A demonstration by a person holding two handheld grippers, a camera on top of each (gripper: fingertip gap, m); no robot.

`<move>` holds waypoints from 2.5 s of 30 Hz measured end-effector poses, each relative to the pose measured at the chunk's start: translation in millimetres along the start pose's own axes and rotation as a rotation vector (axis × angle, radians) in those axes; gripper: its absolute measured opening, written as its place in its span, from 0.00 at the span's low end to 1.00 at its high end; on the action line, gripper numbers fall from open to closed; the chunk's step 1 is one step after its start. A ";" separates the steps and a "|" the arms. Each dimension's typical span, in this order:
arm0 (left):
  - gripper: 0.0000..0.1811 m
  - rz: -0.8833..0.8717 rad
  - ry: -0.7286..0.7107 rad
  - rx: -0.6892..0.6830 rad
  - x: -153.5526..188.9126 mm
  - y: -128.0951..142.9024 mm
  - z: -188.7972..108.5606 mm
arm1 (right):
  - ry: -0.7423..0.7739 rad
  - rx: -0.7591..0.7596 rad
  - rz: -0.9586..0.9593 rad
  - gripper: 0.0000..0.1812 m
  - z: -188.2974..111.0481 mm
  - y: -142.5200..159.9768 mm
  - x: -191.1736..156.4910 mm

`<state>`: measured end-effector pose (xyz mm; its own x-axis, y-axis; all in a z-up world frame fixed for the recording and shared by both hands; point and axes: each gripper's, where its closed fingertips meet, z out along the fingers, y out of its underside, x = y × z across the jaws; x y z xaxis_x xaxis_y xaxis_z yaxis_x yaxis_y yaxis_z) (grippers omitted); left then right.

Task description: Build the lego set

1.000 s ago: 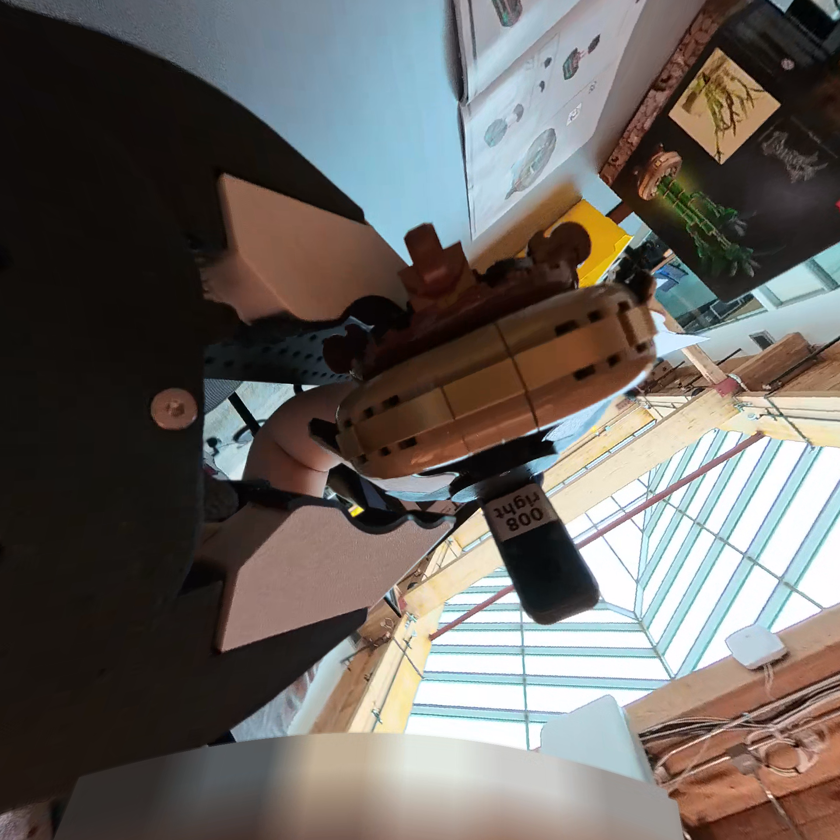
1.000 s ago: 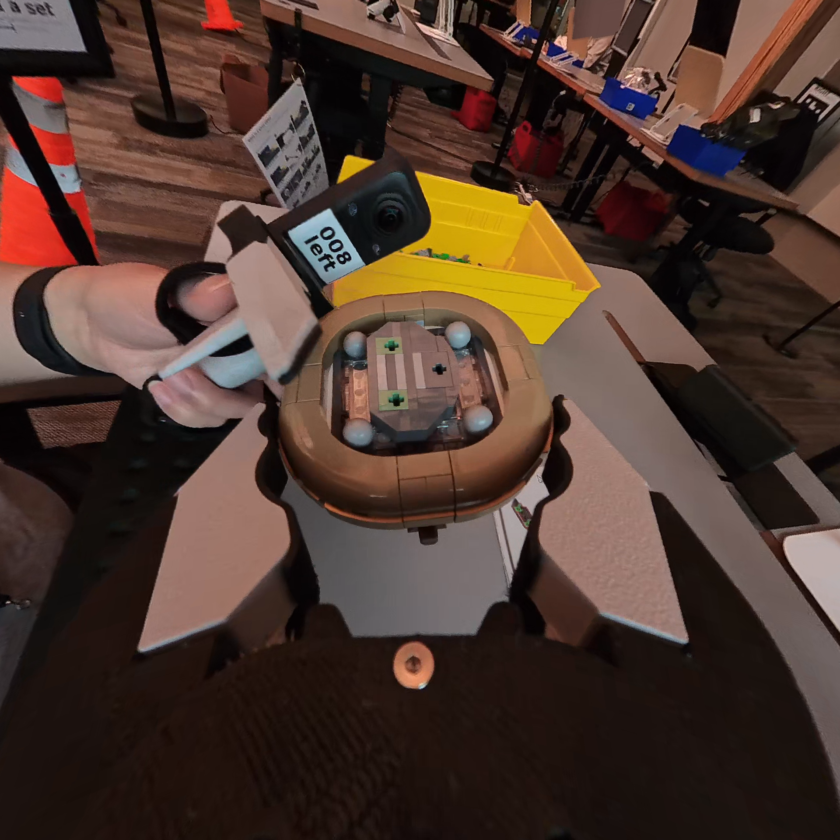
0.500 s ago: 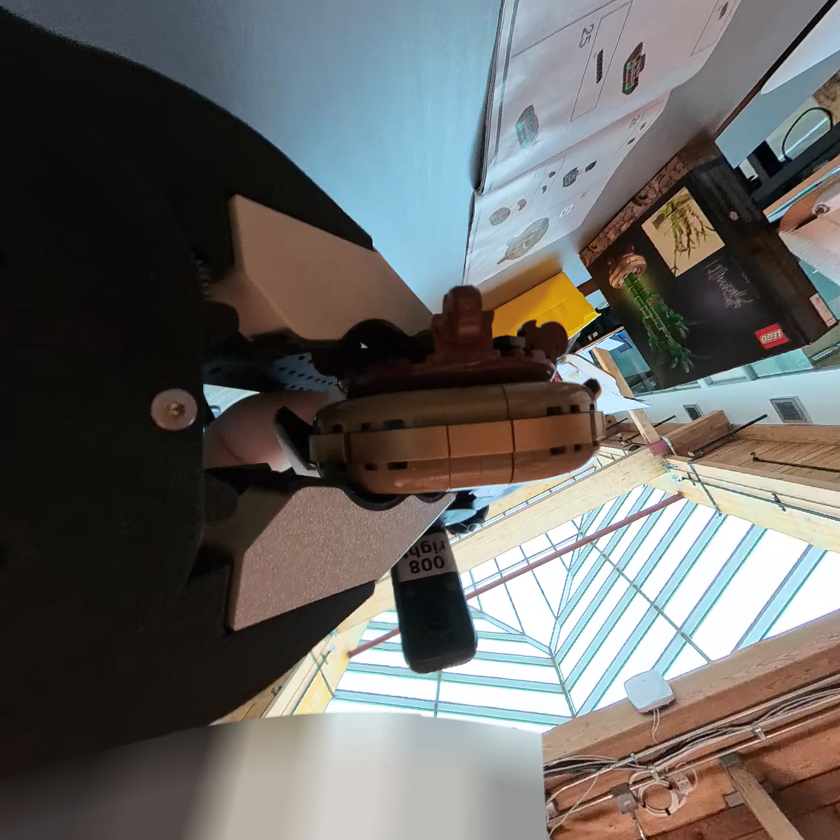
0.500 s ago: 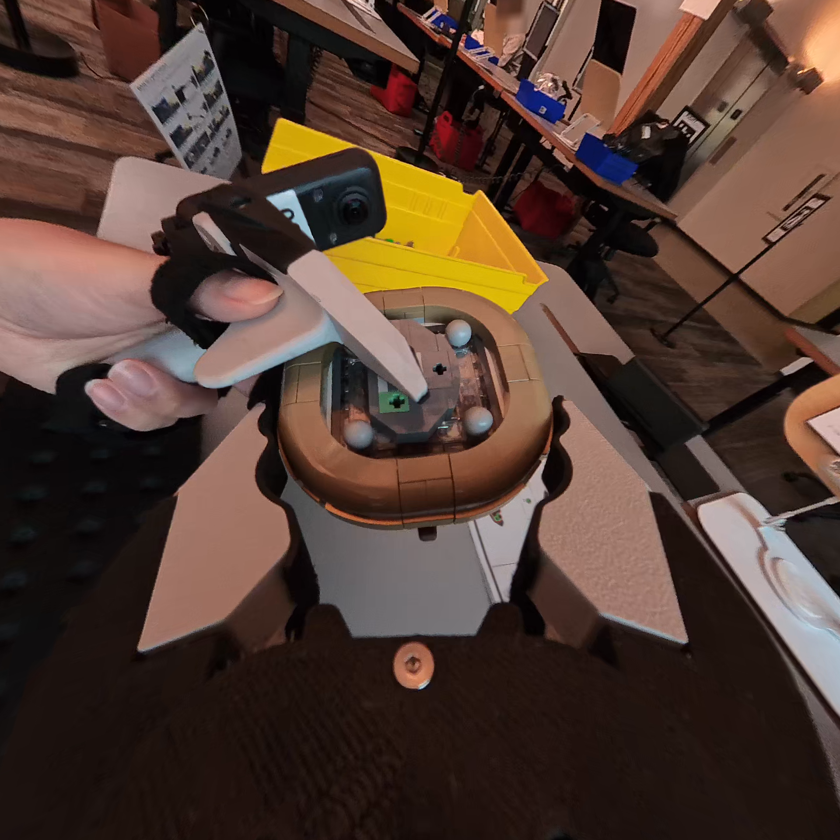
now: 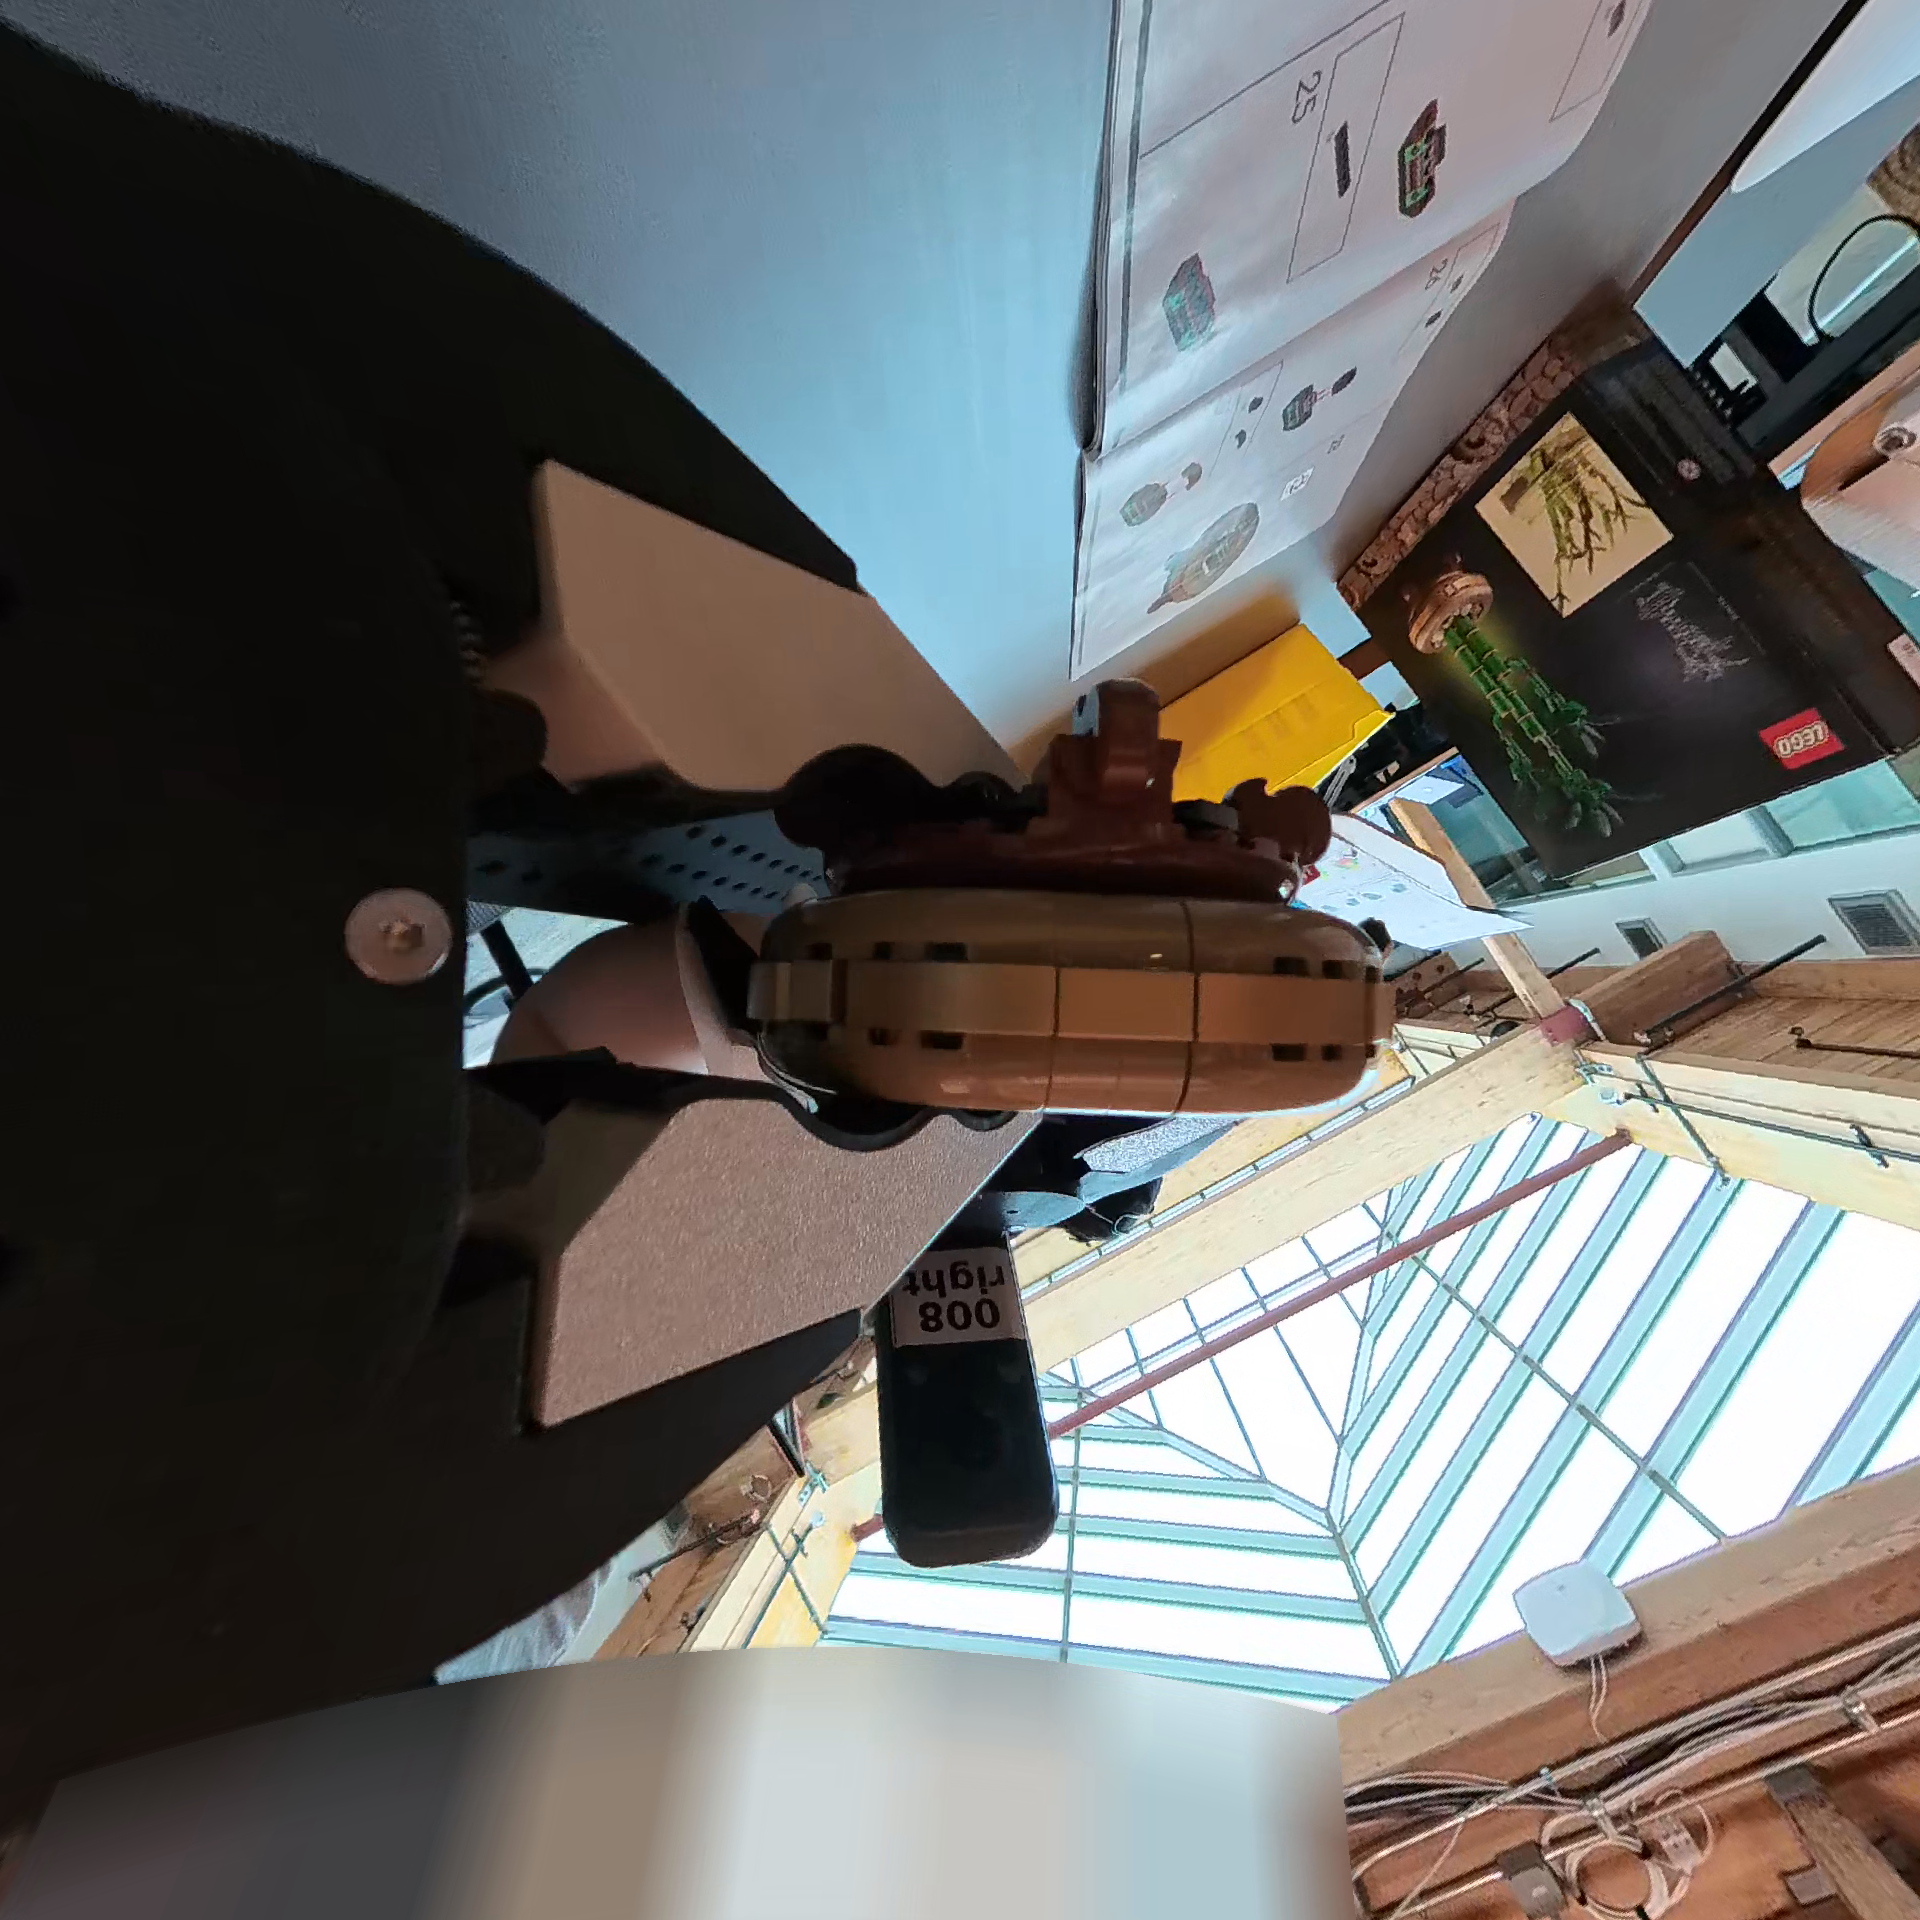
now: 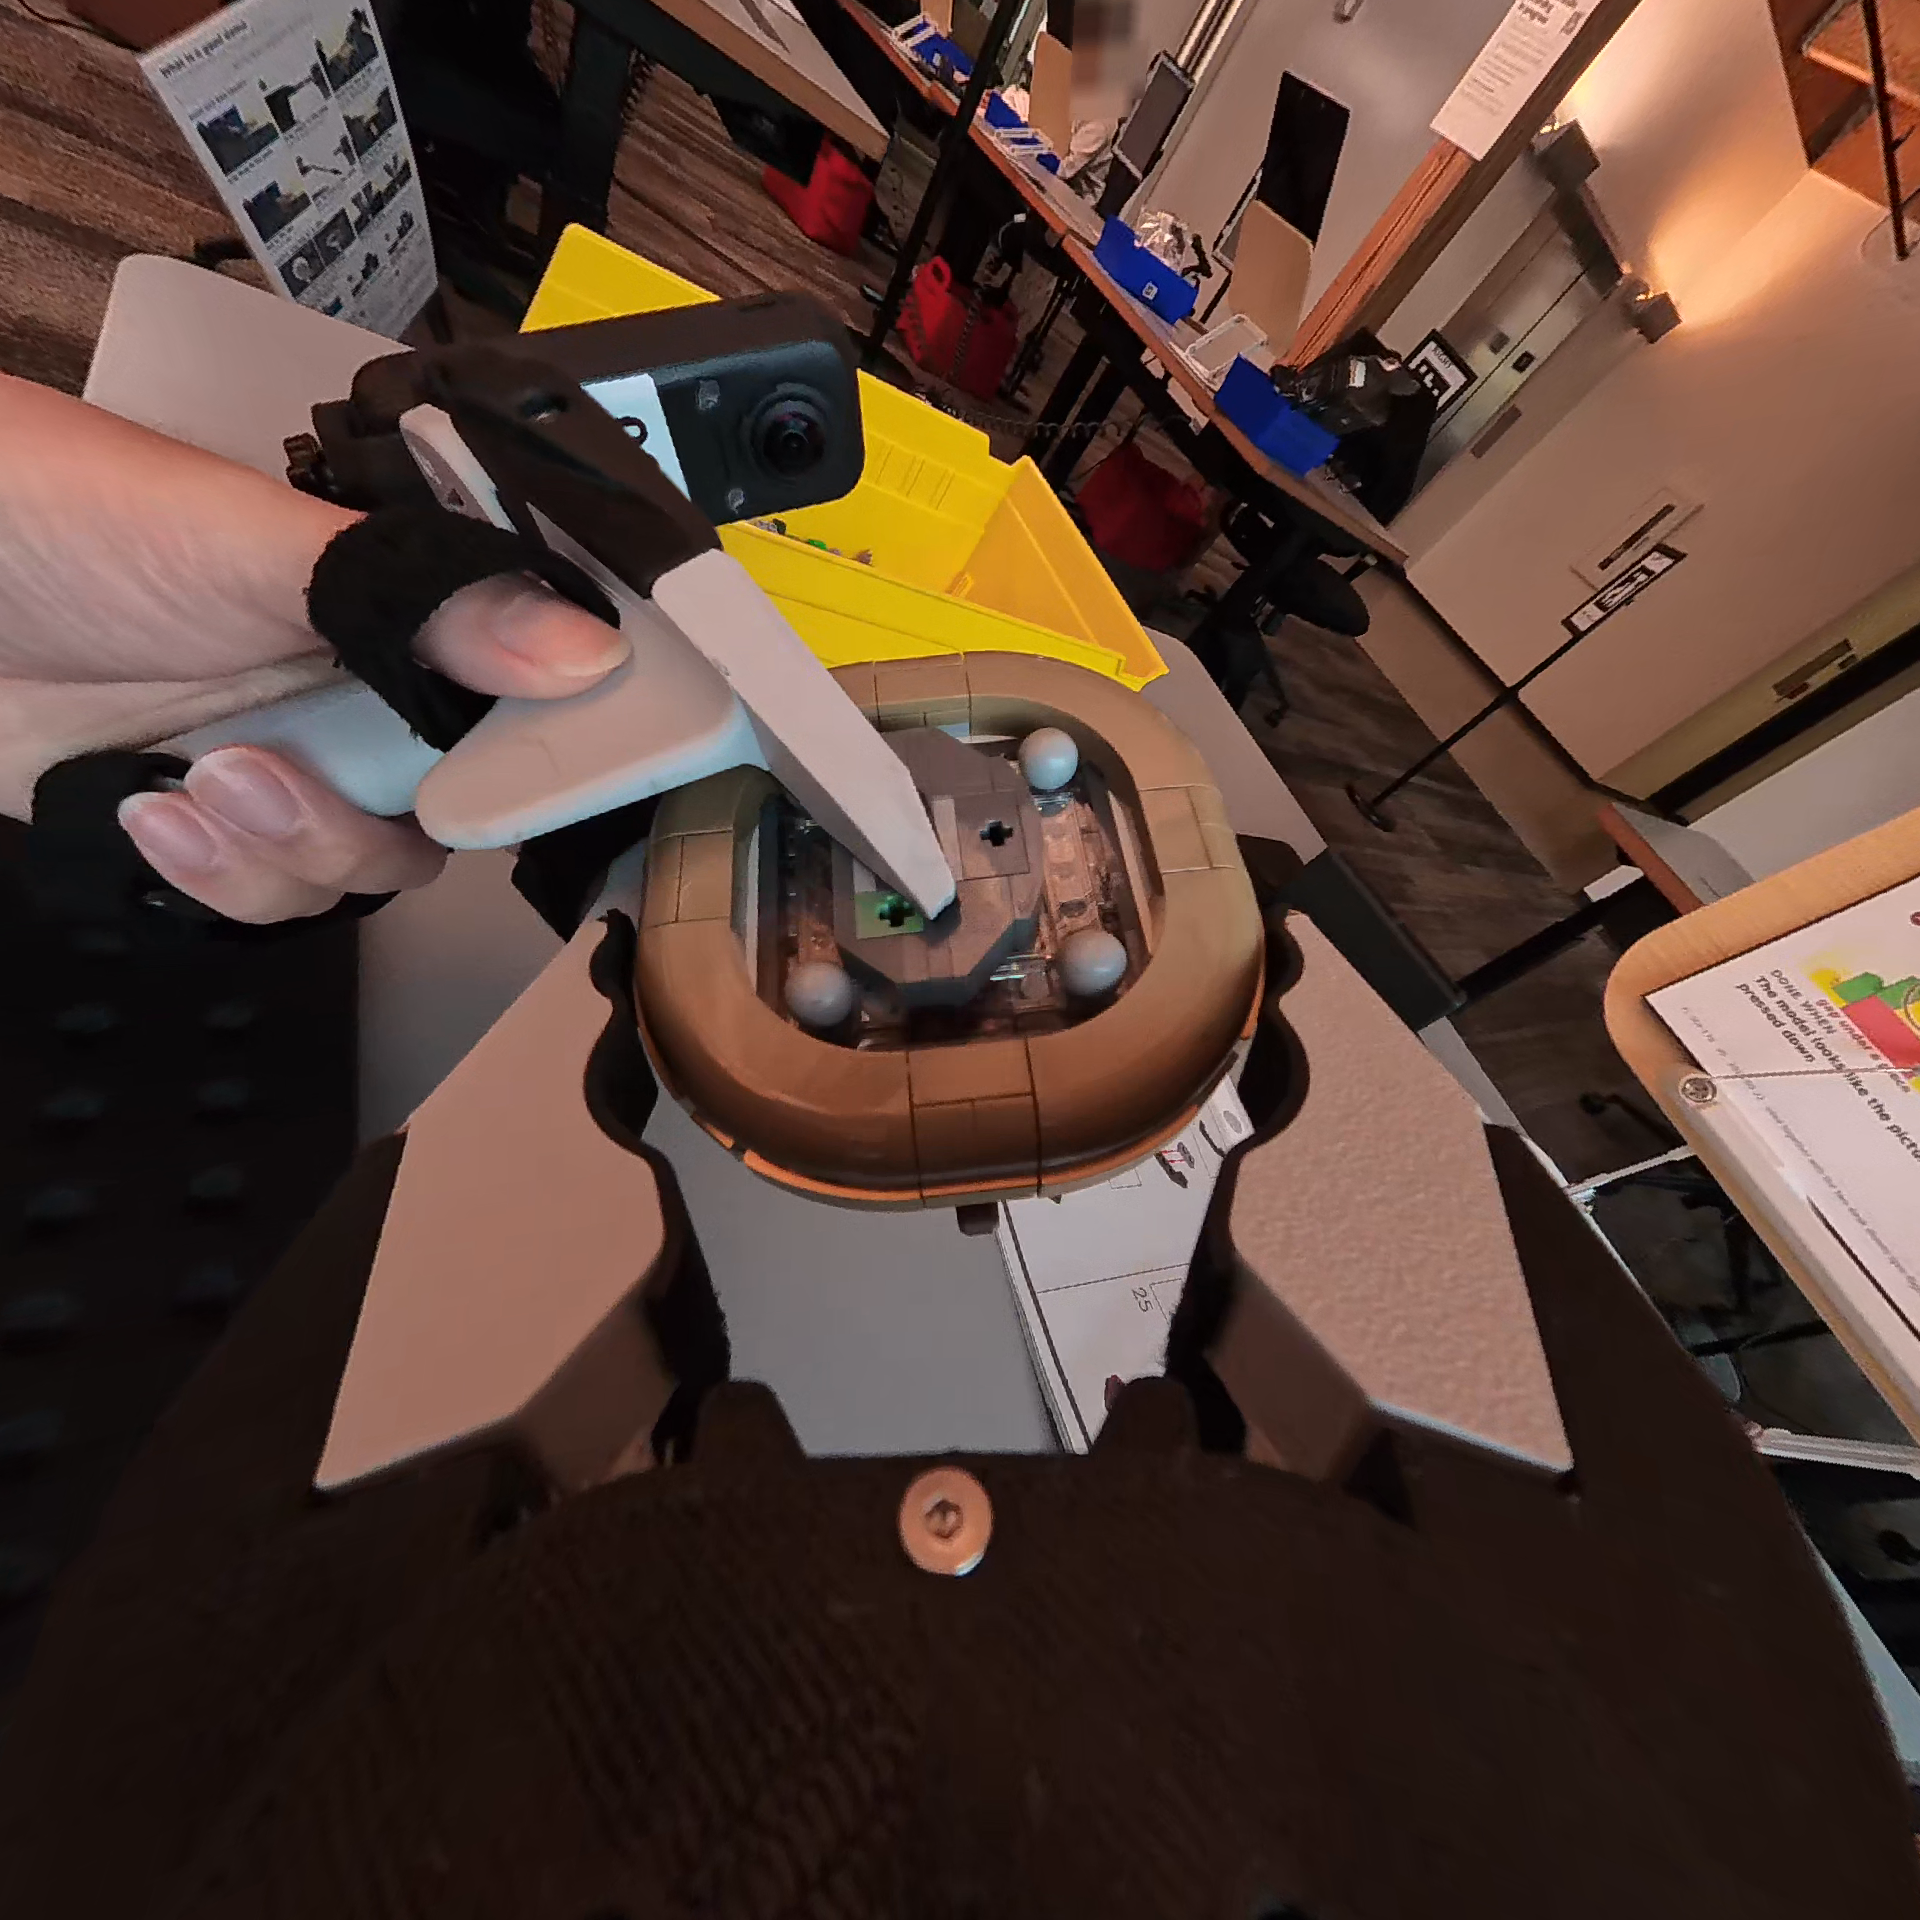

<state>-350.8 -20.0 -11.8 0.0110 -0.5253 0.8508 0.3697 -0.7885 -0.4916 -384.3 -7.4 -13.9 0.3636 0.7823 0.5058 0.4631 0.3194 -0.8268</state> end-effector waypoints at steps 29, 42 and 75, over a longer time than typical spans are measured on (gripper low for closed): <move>0.27 0.239 0.107 0.033 25.6 -2.1 -4.1 | 0.106 0.064 -0.212 0.64 -9.2 -25.9 1.3; 0.27 0.454 0.197 0.163 50.9 -10.4 -15.4 | -0.294 0.328 0.584 0.40 -46.3 -59.8 13.0; 0.28 0.697 0.213 0.137 87.2 3.4 -13.7 | -0.450 0.241 0.541 0.26 -67.0 -73.3 -2.6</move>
<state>-361.3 -72.9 58.2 0.1104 -0.9512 0.2882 0.4553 -0.2094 -0.8654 -365.0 -68.7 61.9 0.1008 0.9905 -0.0940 0.1044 -0.1045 -0.9890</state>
